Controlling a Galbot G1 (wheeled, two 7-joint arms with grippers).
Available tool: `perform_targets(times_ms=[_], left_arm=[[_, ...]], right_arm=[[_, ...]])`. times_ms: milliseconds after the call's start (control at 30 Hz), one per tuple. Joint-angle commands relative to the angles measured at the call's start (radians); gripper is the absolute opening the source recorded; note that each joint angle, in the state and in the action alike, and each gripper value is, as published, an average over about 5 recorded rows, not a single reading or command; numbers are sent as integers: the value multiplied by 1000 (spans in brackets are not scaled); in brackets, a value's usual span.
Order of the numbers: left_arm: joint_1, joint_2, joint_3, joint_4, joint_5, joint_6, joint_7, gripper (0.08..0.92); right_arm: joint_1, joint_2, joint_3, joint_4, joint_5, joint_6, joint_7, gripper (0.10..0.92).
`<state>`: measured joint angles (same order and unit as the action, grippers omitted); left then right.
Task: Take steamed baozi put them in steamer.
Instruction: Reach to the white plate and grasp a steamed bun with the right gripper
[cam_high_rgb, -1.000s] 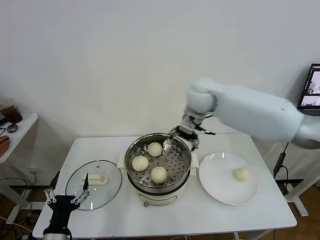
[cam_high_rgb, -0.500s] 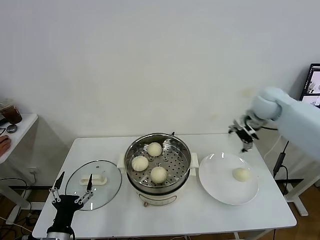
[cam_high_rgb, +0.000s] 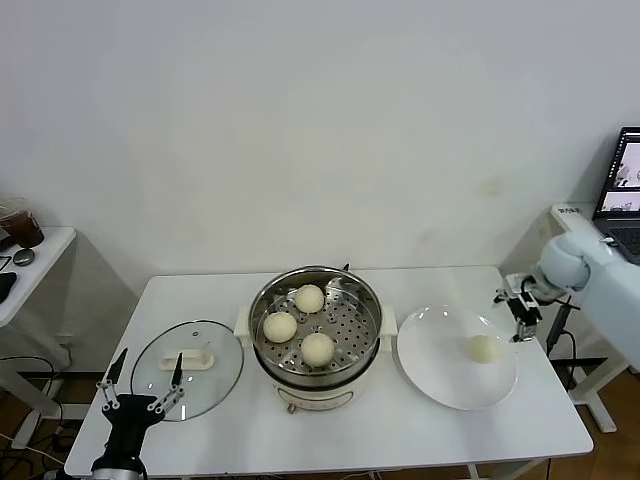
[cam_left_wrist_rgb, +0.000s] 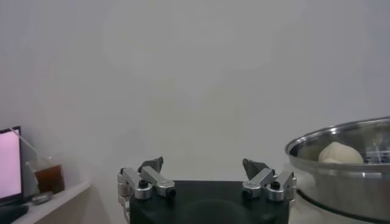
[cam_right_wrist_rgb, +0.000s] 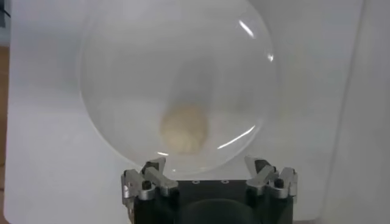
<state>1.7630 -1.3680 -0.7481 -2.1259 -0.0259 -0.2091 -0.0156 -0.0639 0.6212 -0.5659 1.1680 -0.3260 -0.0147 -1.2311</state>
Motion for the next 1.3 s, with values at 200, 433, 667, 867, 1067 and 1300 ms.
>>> perform_targets(times_ms=[200, 433, 667, 867, 1067, 1300], left_arm=[[7, -6, -4, -1, 3, -3, -1, 823], [9, -7, -7, -1, 3, -3, -1, 823], [9, -8, -8, 1, 2, -3, -1, 823], [7, -8, -7, 3, 2, -3, -1, 823], [6, -9, -7, 2, 2, -3, -1, 823], [7, -8, -5, -2, 2, -2, -1, 823]], right_arm=[[-149, 116, 128, -122, -87, 37, 61, 823], [-148, 161, 131, -147, -107, 37, 72, 823], [-150, 167, 124, -152, -123, 9, 49, 807], [-151, 165, 122, -155, -129, 8, 27, 684], [-143, 163, 113, -150, -123, 8, 13, 550], [-107, 143, 93, -138, -104, 16, -8, 405]])
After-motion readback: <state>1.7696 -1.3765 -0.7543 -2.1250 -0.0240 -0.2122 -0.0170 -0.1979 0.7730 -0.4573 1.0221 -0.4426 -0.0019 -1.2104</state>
